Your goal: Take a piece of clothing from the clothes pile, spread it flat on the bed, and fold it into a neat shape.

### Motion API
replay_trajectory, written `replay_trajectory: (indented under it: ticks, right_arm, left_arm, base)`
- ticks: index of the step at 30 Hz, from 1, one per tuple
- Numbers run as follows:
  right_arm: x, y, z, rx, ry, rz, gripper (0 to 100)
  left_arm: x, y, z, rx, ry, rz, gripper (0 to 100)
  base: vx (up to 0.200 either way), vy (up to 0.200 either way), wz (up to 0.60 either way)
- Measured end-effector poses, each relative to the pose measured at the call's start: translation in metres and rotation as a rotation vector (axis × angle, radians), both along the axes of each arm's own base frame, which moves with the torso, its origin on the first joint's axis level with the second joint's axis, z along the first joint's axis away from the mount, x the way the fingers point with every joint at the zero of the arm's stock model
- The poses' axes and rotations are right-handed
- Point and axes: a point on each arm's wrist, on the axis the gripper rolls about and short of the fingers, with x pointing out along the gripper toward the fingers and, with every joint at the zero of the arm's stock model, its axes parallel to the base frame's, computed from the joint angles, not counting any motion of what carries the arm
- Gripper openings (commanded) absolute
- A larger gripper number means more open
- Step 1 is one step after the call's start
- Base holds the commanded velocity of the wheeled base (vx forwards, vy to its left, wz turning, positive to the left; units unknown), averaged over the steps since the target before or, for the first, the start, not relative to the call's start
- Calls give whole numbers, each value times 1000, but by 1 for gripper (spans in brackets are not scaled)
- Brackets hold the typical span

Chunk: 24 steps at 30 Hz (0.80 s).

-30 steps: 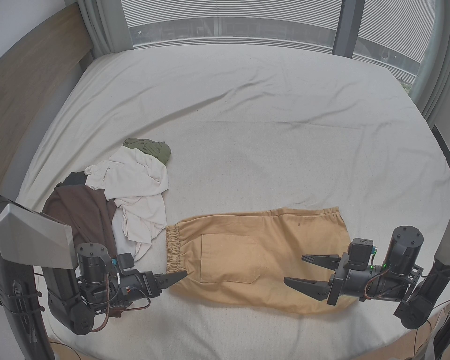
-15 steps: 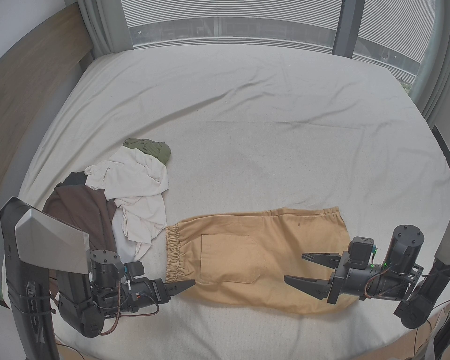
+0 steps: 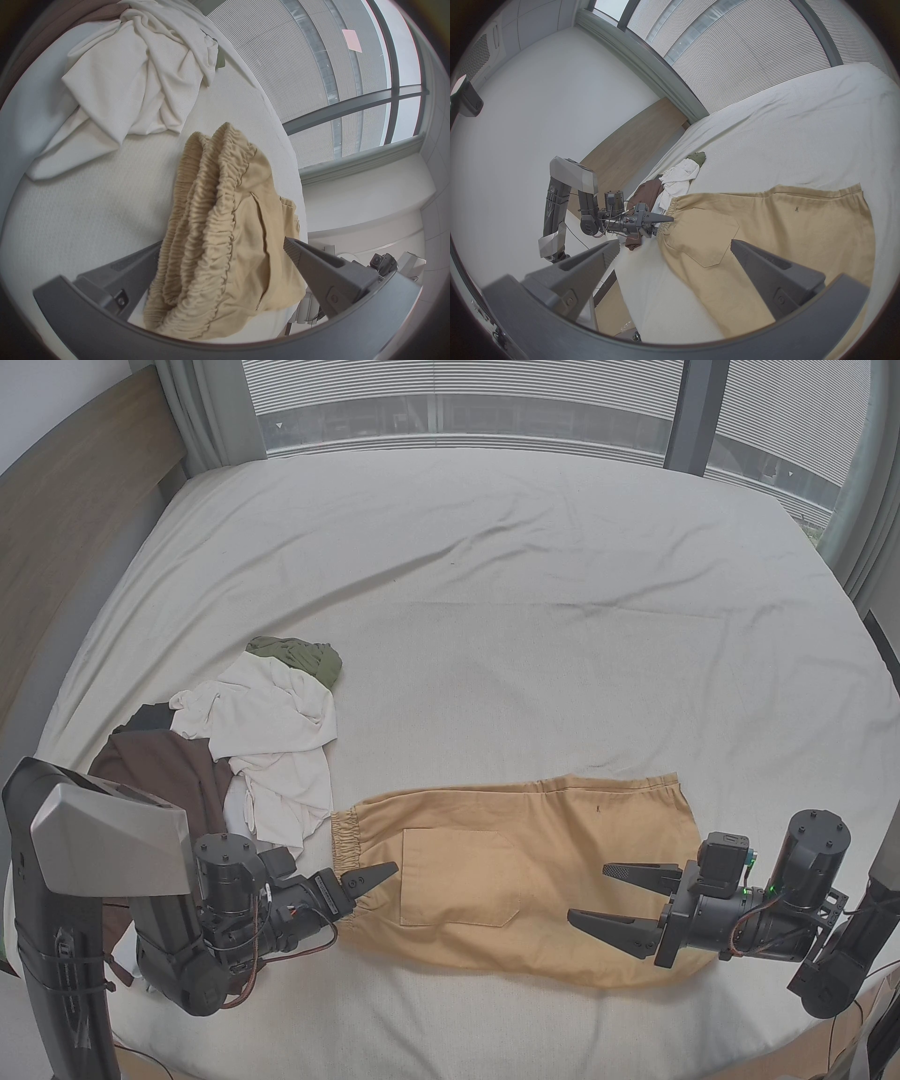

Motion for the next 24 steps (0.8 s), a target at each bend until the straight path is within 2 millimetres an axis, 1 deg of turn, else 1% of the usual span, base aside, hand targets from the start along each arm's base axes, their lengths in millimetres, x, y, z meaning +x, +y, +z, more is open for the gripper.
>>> replay_trajectory:
  ticks: [4, 5, 16, 20, 24]
  right_arm:
    - [0, 0, 0, 0, 0, 2, 100]
    - [0, 0, 0, 0, 0, 2, 100]
    - [-1, 0, 0, -1, 2, 0, 100]
    - [0, -1, 0, -2, 3, -2, 100]
    - [-1, -1, -1, -3, 4, -4, 100]
  left_arm:
    - [1, -1, 0, -2, -3, 0, 100]
    - [0, -1, 0, -1, -3, -1, 0]
    - [-1, -2, 1, -1, -4, -5, 0]
    - [-3, 1, 8, -1, -16, 14, 0]
    - [-12, 6, 20, -2, -31, 29, 0]
  base:
    - [0, 0, 0]
    - [0, 0, 0]
    - [0, 0, 0]
    - [0, 0, 0]
    - [0, 0, 0]
